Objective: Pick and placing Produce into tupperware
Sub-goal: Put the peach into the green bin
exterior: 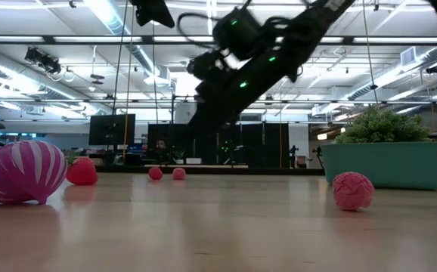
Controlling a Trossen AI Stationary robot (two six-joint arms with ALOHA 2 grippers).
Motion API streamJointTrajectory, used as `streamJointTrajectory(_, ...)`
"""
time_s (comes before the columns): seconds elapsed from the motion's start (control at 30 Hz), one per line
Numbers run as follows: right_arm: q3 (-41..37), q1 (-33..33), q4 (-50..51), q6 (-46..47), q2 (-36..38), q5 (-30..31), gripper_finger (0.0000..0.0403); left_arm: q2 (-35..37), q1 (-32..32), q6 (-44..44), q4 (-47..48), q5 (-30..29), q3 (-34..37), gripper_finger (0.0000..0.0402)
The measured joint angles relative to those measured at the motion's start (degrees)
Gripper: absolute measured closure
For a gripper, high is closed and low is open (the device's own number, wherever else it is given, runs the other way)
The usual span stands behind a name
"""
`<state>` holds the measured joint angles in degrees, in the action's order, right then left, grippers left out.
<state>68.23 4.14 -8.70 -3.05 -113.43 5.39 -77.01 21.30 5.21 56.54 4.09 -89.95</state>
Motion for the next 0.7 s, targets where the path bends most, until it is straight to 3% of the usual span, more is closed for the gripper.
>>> streamJointTrajectory(0.27,7.68,4.81,1.11,2.03,-8.99,0.71,0.0167,0.59,0.02,-0.02,5.92,-0.03,0.04,0.0389)
streamJointTrajectory(0.7,8.41,8.91,-3.16,6.10,-15.28,-3.26,0.0162,0.63,-0.27,-0.04,9.73,-0.01,0.04,0.0393)
